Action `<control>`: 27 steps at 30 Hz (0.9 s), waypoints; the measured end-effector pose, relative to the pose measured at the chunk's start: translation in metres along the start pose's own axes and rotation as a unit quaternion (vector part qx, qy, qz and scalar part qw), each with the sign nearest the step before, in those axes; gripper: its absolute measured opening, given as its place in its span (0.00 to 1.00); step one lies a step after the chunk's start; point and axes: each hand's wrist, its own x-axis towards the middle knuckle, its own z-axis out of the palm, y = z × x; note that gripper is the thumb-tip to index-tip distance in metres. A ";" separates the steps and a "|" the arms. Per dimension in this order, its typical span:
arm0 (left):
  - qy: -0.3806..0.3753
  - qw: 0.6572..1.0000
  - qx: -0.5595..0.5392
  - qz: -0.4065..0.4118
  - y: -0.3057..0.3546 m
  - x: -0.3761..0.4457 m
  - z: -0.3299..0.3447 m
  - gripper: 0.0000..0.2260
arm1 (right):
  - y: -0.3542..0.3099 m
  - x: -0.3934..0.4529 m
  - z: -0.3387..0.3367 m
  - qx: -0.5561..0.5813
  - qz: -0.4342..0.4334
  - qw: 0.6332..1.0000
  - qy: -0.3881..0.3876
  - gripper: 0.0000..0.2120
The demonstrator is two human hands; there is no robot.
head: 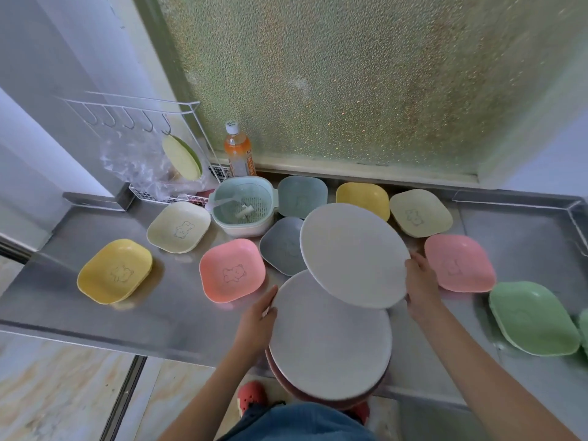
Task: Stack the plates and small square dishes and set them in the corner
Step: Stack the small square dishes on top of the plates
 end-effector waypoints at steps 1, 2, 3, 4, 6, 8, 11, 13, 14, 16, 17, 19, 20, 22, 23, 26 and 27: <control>-0.001 1.000 -0.005 -0.004 0.000 0.000 0.000 0.22 | 0.005 -0.005 -0.007 -0.022 -0.012 1.000 -0.005 0.15; 0.000 1.000 -0.010 -0.004 0.001 0.000 0.000 0.21 | 0.009 -0.010 -0.013 -0.042 -0.025 0.999 -0.014 0.15; 0.004 1.000 -0.016 -0.005 0.002 0.000 0.000 0.20 | 0.013 -0.017 -0.018 -0.058 -0.037 0.997 -0.026 0.14; 0.009 1.000 -0.026 -0.008 0.004 -0.001 0.000 0.19 | 0.017 -0.023 -0.021 -0.078 -0.048 0.995 -0.036 0.14; 0.022 0.998 -0.064 -0.012 0.009 -0.004 0.000 0.17 | 0.025 -0.035 -0.024 -0.113 -0.069 0.990 -0.052 0.14; 0.034 0.994 -0.102 -0.007 0.015 -0.009 0.000 0.16 | 0.033 -0.045 -0.024 -0.150 -0.094 0.982 -0.067 0.14; 0.039 0.992 -0.117 0.005 0.022 -0.016 0.002 0.14 | 0.043 -0.052 -0.019 -0.203 -0.121 0.969 -0.066 0.15; 0.030 0.995 -0.092 0.018 0.022 -0.017 0.002 0.15 | 0.048 -0.055 -0.014 -0.228 -0.138 0.962 -0.063 0.16; 0.025 0.997 -0.072 0.023 0.019 -0.017 0.002 0.15 | 0.049 -0.056 -0.012 -0.232 -0.147 0.960 -0.062 0.16; 0.025 0.999 -0.020 0.028 0.012 -0.014 0.002 0.17 | 0.054 -0.058 -0.007 -0.248 -0.173 0.952 -0.050 0.16; 0.025 0.999 0.006 0.029 0.008 -0.012 0.001 0.18 | 0.057 -0.057 -0.005 -0.266 -0.192 0.944 -0.039 0.16; 0.021 0.998 0.037 0.042 0.003 -0.011 0.001 0.18 | 0.067 -0.052 -0.004 -0.300 -0.218 0.929 -0.014 0.17; 0.020 0.998 0.044 0.051 0.002 -0.010 0.001 0.18 | 0.071 -0.051 -0.004 -0.311 -0.217 0.925 -0.007 0.18; 0.022 0.996 0.058 0.065 -0.001 -0.009 0.001 0.18 | 0.078 -0.050 -0.004 -0.316 -0.215 0.924 -0.011 0.19; 0.023 0.995 0.064 0.071 -0.002 -0.008 0.001 0.17 | 0.081 -0.050 -0.005 -0.317 -0.217 0.923 -0.019 0.19; 0.022 0.994 0.069 0.081 -0.009 -0.003 0.002 0.17 | 0.081 -0.049 -0.008 -0.327 -0.227 0.916 -0.038 0.19; 0.019 0.995 0.054 0.080 -0.008 -0.003 0.002 0.16 | 0.080 -0.049 -0.008 -0.325 -0.225 0.917 -0.041 0.19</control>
